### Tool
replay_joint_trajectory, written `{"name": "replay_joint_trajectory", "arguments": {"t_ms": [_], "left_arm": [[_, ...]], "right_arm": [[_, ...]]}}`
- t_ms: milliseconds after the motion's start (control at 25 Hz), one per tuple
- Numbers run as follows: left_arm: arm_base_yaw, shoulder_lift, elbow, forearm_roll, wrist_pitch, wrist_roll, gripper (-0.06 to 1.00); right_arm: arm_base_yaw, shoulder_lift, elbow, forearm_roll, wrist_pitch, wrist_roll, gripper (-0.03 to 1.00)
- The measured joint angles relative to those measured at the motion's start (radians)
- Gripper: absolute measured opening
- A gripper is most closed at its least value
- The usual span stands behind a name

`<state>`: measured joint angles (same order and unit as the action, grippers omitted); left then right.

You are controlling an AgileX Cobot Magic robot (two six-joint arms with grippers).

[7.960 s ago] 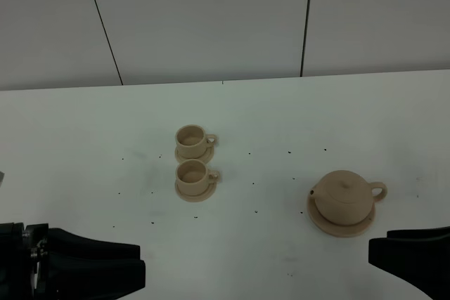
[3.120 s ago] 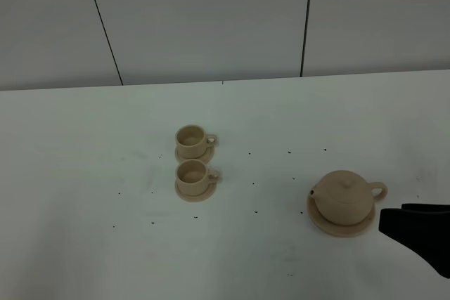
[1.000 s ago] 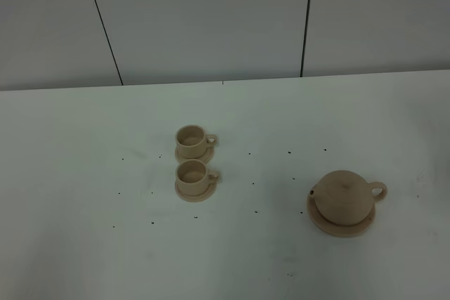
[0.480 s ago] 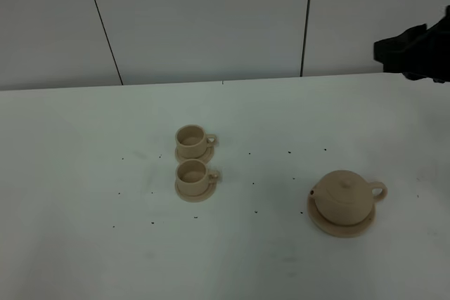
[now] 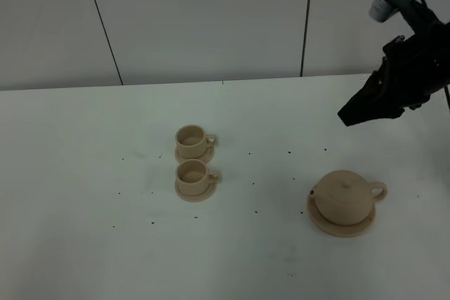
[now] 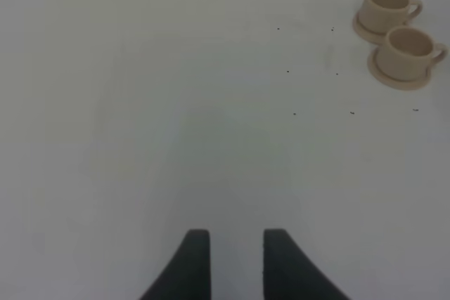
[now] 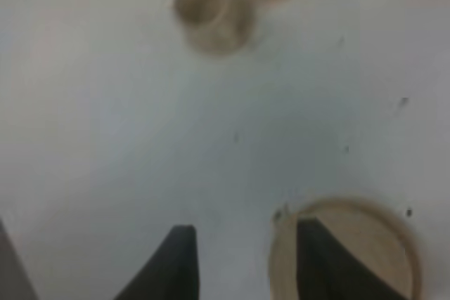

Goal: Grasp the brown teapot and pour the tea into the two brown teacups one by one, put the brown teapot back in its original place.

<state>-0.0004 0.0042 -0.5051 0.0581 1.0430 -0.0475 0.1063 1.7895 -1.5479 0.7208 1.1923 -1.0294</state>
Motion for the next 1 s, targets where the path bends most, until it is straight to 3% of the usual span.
{"name": "replay_joint_trajectory", "arguments": {"t_ms": [280, 520, 600, 1000], "left_arm": [[0.000, 0.000, 0.000, 0.000, 0.000, 0.000, 0.26], [0.000, 0.000, 0.000, 0.000, 0.000, -0.001, 0.26], [0.000, 0.000, 0.000, 0.000, 0.000, -0.001, 0.26], [0.000, 0.000, 0.000, 0.000, 0.000, -0.001, 0.26]], "right_arm": [[0.000, 0.133, -0.066, -0.201, 0.018, -0.064, 0.33], [0.041, 0.144, -0.070, -0.357, 0.020, -0.358, 0.32], [0.071, 0.144, -0.070, -0.386, 0.022, -0.408, 0.31], [0.197, 0.219, -0.070, -0.602, -0.002, -0.440, 0.26]]}}
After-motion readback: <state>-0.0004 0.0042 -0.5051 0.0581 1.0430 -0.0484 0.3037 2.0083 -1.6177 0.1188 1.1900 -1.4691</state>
